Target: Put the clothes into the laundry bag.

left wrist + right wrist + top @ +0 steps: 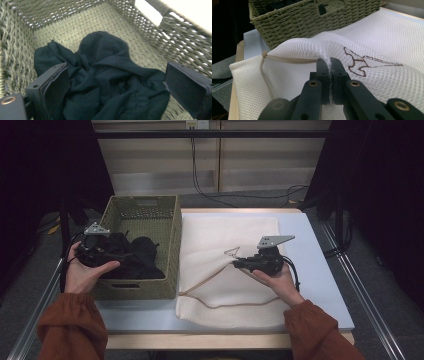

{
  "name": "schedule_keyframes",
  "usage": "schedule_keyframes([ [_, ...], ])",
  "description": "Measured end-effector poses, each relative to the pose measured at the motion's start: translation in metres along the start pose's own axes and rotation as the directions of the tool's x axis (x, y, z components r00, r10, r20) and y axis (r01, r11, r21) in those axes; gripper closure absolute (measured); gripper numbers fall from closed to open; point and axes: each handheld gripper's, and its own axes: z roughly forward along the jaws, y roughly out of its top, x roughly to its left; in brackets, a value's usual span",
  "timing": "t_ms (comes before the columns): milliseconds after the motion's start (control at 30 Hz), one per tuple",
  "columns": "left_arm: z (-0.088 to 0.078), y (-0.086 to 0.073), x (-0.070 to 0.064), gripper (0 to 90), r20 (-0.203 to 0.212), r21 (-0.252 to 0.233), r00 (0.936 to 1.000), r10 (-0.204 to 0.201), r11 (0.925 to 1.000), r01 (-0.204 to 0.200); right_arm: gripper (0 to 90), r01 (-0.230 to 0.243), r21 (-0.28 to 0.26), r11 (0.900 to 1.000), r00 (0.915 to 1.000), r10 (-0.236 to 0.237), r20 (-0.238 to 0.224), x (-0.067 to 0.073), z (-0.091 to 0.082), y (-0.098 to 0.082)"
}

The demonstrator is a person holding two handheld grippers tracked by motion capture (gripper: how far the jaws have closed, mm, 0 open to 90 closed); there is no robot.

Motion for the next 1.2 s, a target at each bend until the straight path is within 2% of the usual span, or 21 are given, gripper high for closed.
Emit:
schedule_keyframes([
  [167, 0.01, 0.004, 0.006, 6.4, -0.002, 0.035, 1.0, 0.002, 0.9994, -0.002, 87.4, 0.0, 0.006, 1.0, 1.0, 0.0, -0.002, 0.0, 0.001, 0.0],
  [200, 0.013, 0.005, 0.006, 6.4, -0.009, 0.023, 1.0, -0.003, 0.9997, 0.003, 87.4, -0.001, 0.006, 1.0, 1.0, 0.001, -0.004, 0.0, 0.002, -0.001],
  [233, 0.014, 0.006, 0.008, 6.4, -0.003, 0.04, 1.0, 0.007, 0.9992, -0.007, 87.4, 0.0, 0.008, 1.0, 1.0, 0.0, -0.005, 0.0, 0.002, -0.001],
  [333, 0.024, 0.007, 0.01, 6.4, -0.019, 0.066, 0.9998, 0.009, 0.9978, -0.008, 87.4, -0.001, 0.008, 1.0, 1.0, 0.002, -0.006, 0.0, 0.002, -0.001],
  [367, 0.028, 0.007, 0.011, 6.4, -0.01, 0.081, 0.9999, 0.0, 0.9968, 0.001, 87.3, -0.001, 0.009, 1.0, 1.0, 0.001, -0.006, 0.0, 0.002, -0.001],
  [400, 0.031, 0.007, 0.013, 6.4, 0.003, 0.117, 0.9999, -0.015, 0.9931, 0.015, 87.3, -0.001, 0.009, 1.0, 1.0, 0.001, -0.005, 0.0, 0.002, -0.001],
  [433, 0.033, 0.008, 0.014, 6.4, -0.006, 0.139, 0.9996, -0.029, 0.9898, 0.029, 87.4, -0.001, 0.01, 1.0, 1.0, 0.001, -0.005, 0.0, 0.002, -0.001],
  [467, 0.034, 0.01, 0.016, 6.4, 0.0, 0.164, 0.9998, -0.02, 0.9863, 0.02, 87.4, -0.001, 0.01, 1.0, 1.0, 0.001, -0.006, 0.0, 0.002, -0.001],
  [533, 0.036, 0.013, 0.017, 6.9, -0.004, 0.178, 1.0, 0.0, 0.9841, 0.001, 87.3, 0.002, 0.011, 1.0, 1.0, -0.002, -0.006, 0.0, 0.003, -0.002],
  [633, 0.04, 0.016, 0.02, 6.6, -0.014, 0.181, 0.9999, 0.003, 0.9836, 0.0, 87.3, -0.001, 0.011, 1.0, 1.0, 0.001, -0.005, 0.0, 0.002, -0.001],
  [700, 0.044, 0.016, 0.023, 6.6, -0.028, 0.209, 0.9995, 0.011, 0.9778, -0.005, 87.3, 0.0, 0.01, 1.0, 1.0, 0.0, -0.007, 0.0, 0.002, -0.001],
  [767, 0.049, 0.015, 0.027, 6.0, -0.03, 0.25, 0.9995, 0.014, 0.9682, -0.006, 87.4, -0.002, 0.01, 1.0, 1.0, 0.002, -0.005, 0.0, 0.002, -0.001],
  [833, 0.055, 0.013, 0.029, 6.1, -0.037, 0.255, 0.9993, -0.006, 0.9667, 0.016, 87.3, -0.001, 0.013, 1.0, 1.0, 0.001, -0.006, 0.0, 0.003, -0.002],
  [867, 0.057, 0.012, 0.03, 6.2, -0.026, 0.261, 0.9996, -0.004, 0.9652, 0.011, 87.3, -0.001, 0.014, 1.0, 1.0, 0.001, -0.008, 0.0, 0.003, -0.002],
  [900, 0.061, 0.011, 0.03, 5.8, -0.005, 0.275, 0.9998, -0.02, 0.9612, 0.021, 87.3, 0.0, 0.014, 1.0, 1.0, 0.0, -0.008, 0.0, 0.003, -0.002],
  [933, 0.064, 0.011, 0.03, 5.1, 0.019, 0.302, 0.9998, 0.001, 0.9531, -0.007, 87.2, 0.0, 0.014, 1.0, 1.0, 0.0, -0.008, 0.0, 0.003, -0.002],
  [967, 0.067, 0.01, 0.028, 6.5, 0.013, 0.309, 0.9996, 0.025, 0.9506, -0.027, 87.1, 0.001, 0.013, 1.0, 0.9999, -0.001, -0.01, 0.0, 0.003, -0.002],
  [1000, 0.068, 0.011, 0.028, 8.2, -0.008, 0.315, 0.9999, 0.01, 0.9491, -0.007, 87.2, 0.002, 0.013, 1.0, 0.9999, -0.002, -0.011, 0.0, 0.003, -0.002],
  [1033, 0.07, 0.01, 0.029, 7.1, -0.002, 0.317, 1.0, 0.002, 0.9483, -0.001, 87.2, 0.001, 0.013, 1.0, 1.0, -0.001, -0.009, 0.0, 0.003, -0.002],
  [1167, 0.078, 0.008, 0.032, 6.5, -0.035, 0.361, 0.9993, 0.015, 0.9324, -0.001, 87.3, 0.002, 0.017, 1.0, 1.0, -0.002, -0.01, 0.0, 0.003, -0.002],
  [1200, 0.08, 0.008, 0.033, 6.3, -0.044, 0.358, 0.999, 0.003, 0.9336, 0.013, 87.2, 0.004, 0.018, 1.0, 0.9999, -0.004, -0.01, 0.0, 0.004, -0.003],
])
